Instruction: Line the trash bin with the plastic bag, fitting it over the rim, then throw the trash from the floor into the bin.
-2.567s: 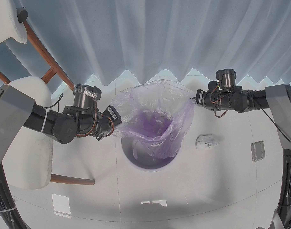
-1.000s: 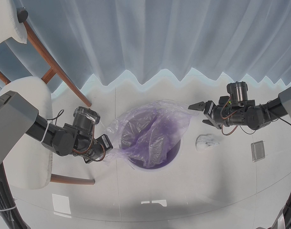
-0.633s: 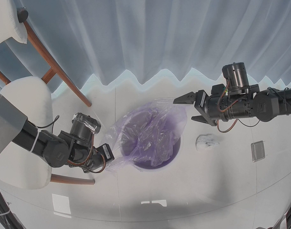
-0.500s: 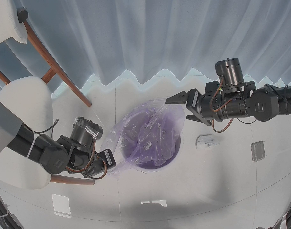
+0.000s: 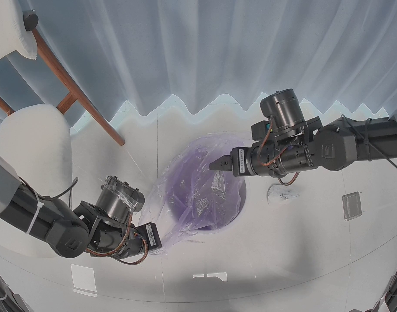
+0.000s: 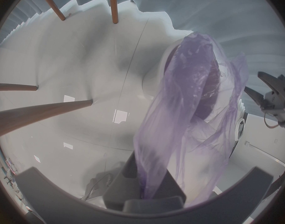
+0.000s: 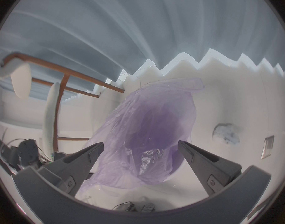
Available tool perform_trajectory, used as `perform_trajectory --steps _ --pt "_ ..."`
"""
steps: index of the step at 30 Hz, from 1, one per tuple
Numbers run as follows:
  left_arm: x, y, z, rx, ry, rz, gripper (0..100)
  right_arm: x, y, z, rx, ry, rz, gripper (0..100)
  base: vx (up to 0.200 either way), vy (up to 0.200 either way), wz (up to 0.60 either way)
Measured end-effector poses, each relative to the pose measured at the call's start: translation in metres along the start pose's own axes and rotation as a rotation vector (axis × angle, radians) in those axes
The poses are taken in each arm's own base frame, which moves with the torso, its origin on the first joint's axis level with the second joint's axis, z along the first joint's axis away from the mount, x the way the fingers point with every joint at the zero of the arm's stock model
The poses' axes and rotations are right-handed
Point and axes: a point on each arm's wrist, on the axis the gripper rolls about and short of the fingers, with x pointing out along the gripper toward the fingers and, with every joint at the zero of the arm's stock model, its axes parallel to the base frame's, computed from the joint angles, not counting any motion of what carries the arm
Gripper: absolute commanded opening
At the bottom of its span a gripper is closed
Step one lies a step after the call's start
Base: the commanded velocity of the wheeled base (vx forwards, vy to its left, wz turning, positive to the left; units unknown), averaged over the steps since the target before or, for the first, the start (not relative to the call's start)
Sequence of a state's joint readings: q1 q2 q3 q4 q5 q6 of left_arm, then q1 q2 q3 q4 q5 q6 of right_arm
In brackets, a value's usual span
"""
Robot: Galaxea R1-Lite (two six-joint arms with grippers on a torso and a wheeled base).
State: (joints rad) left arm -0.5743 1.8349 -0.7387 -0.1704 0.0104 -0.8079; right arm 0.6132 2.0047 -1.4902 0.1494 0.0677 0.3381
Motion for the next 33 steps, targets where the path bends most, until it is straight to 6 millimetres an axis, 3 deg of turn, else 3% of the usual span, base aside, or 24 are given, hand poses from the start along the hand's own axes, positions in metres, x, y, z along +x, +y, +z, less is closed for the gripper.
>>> perform_trajectory --steps 6,7,11,16,26,33 --pt "0.0 -0.002 -0.003 0.009 0.0 -0.009 0 0.025 0.011 -0.004 -0.089 0.008 -0.032 100 0.0 0.0 0.0" --pt "0.0 -0.002 -0.003 0.01 -0.002 -0.011 0 0.029 0.012 -0.005 -0.097 0.012 -0.033 0 0.0 0.0 0.0" --pt "0.0 -0.002 -0.003 0.009 -0.011 -0.01 0 0.042 0.017 -0.009 -0.108 0.025 -0.031 0 0.0 0.0 0.0" --pt "0.001 0.0 -0.001 0.0 -0.03 0.012 0 0.043 0.015 -0.009 -0.104 0.026 -0.034 0 0.0 0.0 0.0" --pt "0.003 0.001 -0.001 0.001 -0.046 0.04 0 0.016 -0.021 -0.015 -0.021 0.058 -0.082 0 0.0 0.0 0.0" --pt "0.01 0.003 -0.004 0.035 -0.036 0.068 0 -0.004 -0.043 -0.05 0.095 0.164 -0.088 0 0.0 0.0 0.0"
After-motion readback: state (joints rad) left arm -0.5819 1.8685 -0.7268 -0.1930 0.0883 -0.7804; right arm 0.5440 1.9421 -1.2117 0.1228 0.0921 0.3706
